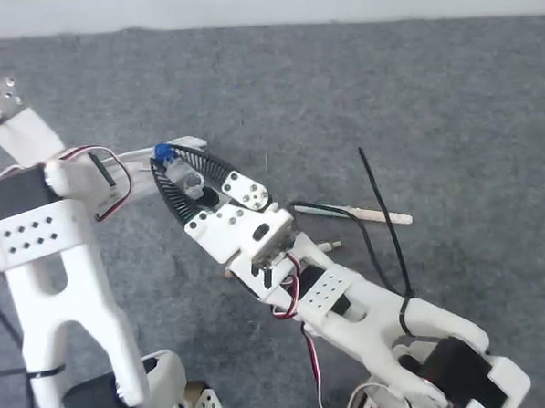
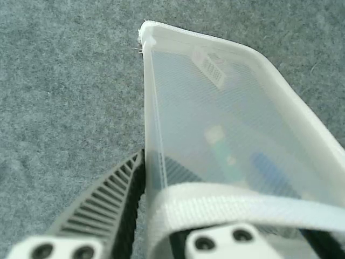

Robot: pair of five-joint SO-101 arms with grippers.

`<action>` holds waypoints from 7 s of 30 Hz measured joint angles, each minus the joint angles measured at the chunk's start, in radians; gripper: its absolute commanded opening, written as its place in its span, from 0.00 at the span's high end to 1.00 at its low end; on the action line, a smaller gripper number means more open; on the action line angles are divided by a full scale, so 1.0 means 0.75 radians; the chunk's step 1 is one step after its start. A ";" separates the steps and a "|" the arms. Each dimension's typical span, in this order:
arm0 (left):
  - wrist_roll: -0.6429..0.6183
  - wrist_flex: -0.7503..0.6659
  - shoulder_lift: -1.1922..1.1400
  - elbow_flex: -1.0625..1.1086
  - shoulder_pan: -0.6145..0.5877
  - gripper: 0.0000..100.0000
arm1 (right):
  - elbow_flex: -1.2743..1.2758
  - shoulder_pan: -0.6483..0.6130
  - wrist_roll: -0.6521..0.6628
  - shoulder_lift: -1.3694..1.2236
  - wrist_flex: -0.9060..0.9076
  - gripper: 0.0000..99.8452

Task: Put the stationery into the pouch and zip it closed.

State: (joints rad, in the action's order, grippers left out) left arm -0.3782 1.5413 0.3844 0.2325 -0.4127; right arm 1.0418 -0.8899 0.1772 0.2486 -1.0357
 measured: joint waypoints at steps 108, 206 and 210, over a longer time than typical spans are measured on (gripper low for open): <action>0.000 -0.072 0.004 0.061 -0.002 0.98 | -1.064 0.567 0.338 -0.771 2.617 0.93; 0.000 -0.072 0.004 0.061 -0.002 0.98 | -1.180 -0.059 -0.491 0.561 2.880 0.99; 0.000 -0.072 0.004 0.061 -0.002 0.98 | -1.180 -0.059 -0.491 0.561 2.803 0.99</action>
State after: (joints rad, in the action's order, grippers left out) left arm -0.3782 1.4876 0.3874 0.2785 -0.4143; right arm 0.1565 -0.9344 -0.1910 0.6690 1.0664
